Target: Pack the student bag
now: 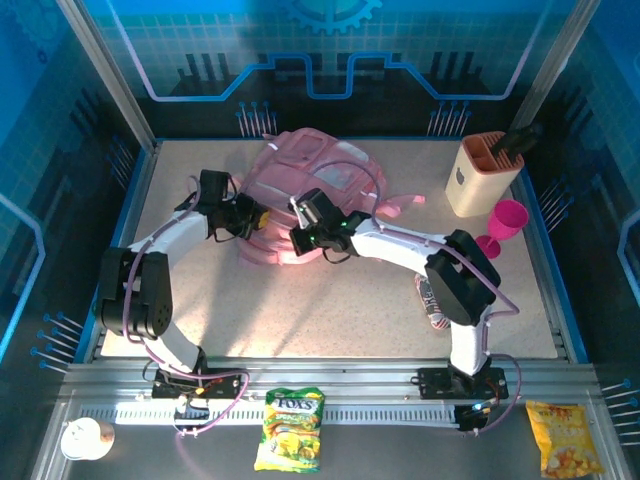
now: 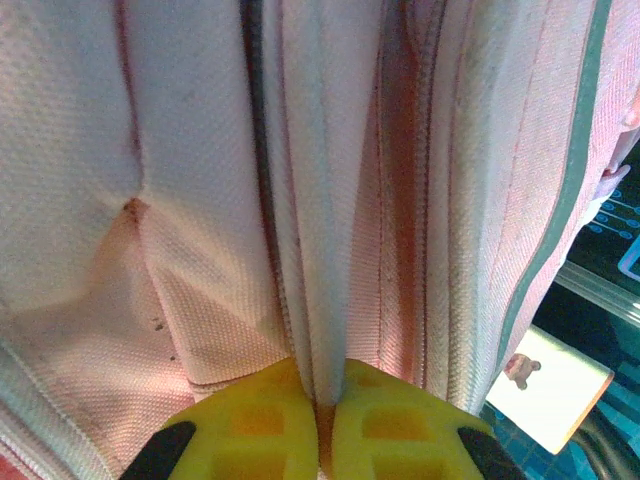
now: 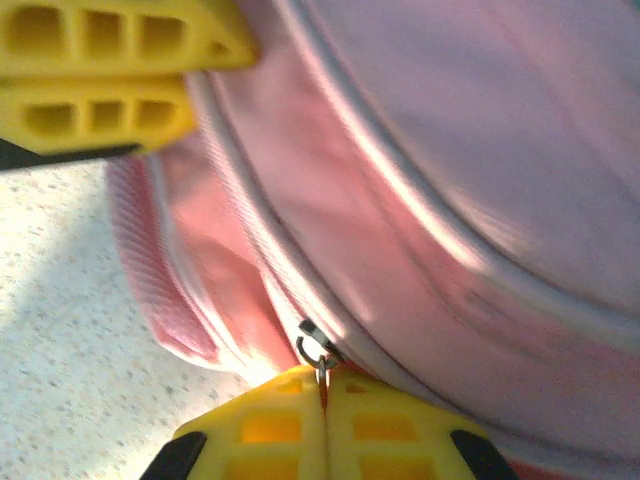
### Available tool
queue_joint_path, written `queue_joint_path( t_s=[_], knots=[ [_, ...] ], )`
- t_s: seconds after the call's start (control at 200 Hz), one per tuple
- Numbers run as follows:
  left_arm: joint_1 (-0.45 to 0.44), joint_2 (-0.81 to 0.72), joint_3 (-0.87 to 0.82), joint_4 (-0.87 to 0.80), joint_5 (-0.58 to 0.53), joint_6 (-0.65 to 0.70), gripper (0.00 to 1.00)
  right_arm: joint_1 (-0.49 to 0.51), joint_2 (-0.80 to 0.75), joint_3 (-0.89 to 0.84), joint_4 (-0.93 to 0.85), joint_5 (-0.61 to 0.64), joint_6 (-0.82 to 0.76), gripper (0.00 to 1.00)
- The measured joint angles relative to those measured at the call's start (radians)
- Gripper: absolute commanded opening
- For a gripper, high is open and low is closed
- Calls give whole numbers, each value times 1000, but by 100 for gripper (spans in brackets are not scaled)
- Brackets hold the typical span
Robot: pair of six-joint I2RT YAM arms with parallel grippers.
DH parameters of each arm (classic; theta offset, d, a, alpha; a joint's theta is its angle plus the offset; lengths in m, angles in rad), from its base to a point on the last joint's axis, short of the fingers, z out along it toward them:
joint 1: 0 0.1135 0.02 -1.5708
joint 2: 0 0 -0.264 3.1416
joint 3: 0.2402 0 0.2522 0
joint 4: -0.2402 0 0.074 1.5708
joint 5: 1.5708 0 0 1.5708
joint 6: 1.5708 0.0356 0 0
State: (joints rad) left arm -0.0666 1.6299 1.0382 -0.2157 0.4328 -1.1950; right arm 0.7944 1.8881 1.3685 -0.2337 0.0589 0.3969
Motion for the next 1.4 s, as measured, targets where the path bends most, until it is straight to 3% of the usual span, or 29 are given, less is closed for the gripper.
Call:
queue_joint_path(
  t_s=[0.3, 0.475, 0.66, 0.976, 1.236, 1.401],
  knots=[
    [31, -5, 3, -2, 11, 38, 0, -192, -66, -64, -50, 54, -64, 6],
    [34, -14, 3, -4, 17, 54, 0, -266, -22, 18, -79, 58, -90, 9],
    [38, -26, -3, -4, 27, 71, 0, -337, 60, 137, -154, 52, -67, 22],
    [51, -26, -9, -5, 40, 72, 1, -344, 19, 118, -150, -22, 27, 62],
    [49, -26, -14, 3, 45, 69, 2, -247, -40, 66, -20, -201, 130, 69],
    [49, -26, -15, 3, 47, 69, 3, -217, 24, 142, -3, -220, 162, 75]
  ],
)
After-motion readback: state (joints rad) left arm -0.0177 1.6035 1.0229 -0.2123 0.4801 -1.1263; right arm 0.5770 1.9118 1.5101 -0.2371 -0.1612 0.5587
